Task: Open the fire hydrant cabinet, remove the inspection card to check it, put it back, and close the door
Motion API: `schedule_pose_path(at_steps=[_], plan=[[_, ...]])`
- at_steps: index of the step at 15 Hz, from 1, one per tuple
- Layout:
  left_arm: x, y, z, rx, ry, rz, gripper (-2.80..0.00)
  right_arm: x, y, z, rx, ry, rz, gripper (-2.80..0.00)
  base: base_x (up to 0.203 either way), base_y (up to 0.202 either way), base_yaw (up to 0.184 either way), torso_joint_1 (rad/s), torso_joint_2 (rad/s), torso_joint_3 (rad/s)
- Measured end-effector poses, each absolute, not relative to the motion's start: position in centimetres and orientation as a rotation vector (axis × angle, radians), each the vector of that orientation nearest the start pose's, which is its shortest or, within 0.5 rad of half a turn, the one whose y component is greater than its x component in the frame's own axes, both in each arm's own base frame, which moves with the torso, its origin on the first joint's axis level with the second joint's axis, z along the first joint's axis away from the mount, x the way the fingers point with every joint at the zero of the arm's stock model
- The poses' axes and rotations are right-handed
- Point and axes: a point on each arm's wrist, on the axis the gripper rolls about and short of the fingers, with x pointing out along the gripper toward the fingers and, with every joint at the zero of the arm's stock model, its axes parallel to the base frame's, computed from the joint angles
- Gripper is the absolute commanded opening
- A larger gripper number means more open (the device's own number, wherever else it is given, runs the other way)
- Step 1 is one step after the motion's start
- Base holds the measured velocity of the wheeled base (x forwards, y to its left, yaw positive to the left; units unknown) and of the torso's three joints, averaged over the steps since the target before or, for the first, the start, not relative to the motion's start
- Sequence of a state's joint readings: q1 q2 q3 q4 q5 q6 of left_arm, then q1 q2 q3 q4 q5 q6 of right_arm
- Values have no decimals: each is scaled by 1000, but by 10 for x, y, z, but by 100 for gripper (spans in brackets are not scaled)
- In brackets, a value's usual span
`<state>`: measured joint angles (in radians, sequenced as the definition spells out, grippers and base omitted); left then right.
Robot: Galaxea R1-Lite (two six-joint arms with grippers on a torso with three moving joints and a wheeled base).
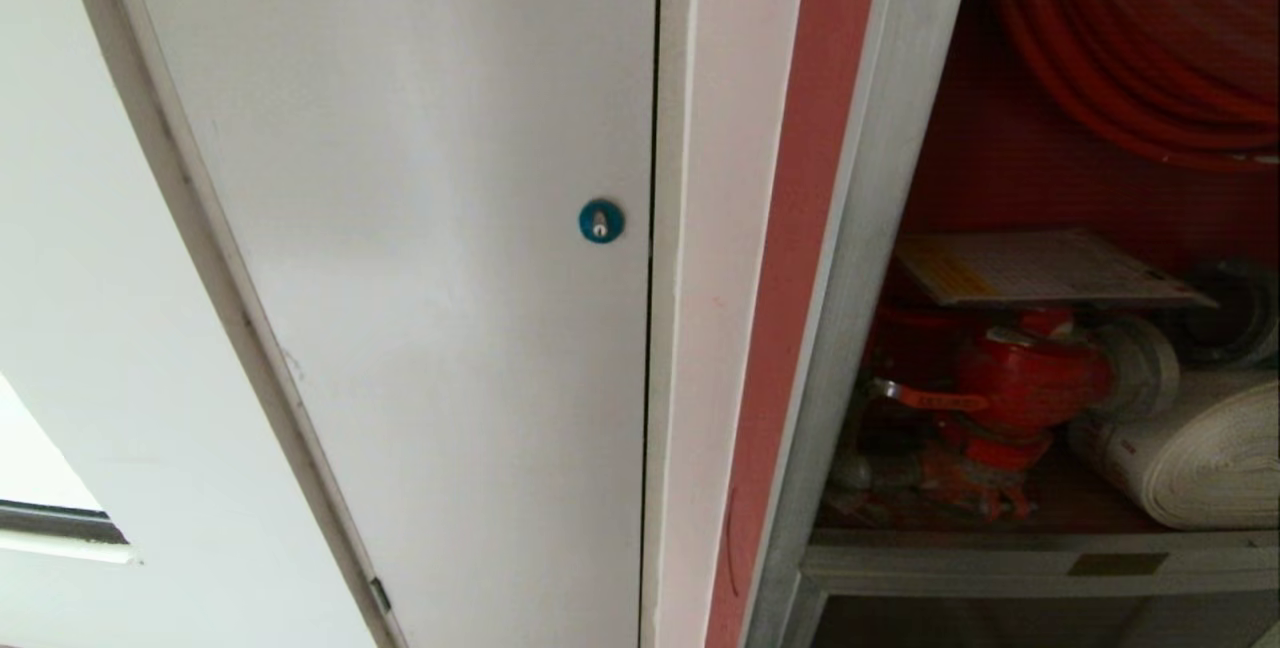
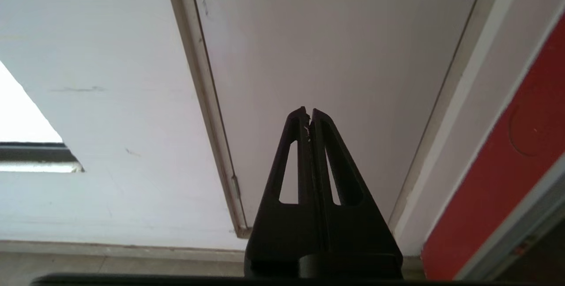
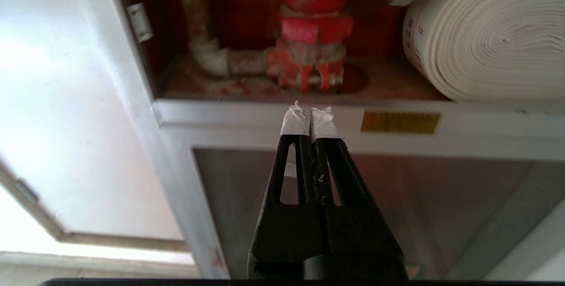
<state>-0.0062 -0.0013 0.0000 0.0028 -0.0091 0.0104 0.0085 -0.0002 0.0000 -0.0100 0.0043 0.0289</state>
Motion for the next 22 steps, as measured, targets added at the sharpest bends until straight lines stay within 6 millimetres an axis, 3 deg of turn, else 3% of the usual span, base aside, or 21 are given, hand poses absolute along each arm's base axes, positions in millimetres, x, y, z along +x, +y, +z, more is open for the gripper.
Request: schedule_pose_path(at_steps=[22], plan=[[-23,0,75,10,2,-15,-280,-23,0,77,36,-10,12,-280,12,0,0,1,0,1]])
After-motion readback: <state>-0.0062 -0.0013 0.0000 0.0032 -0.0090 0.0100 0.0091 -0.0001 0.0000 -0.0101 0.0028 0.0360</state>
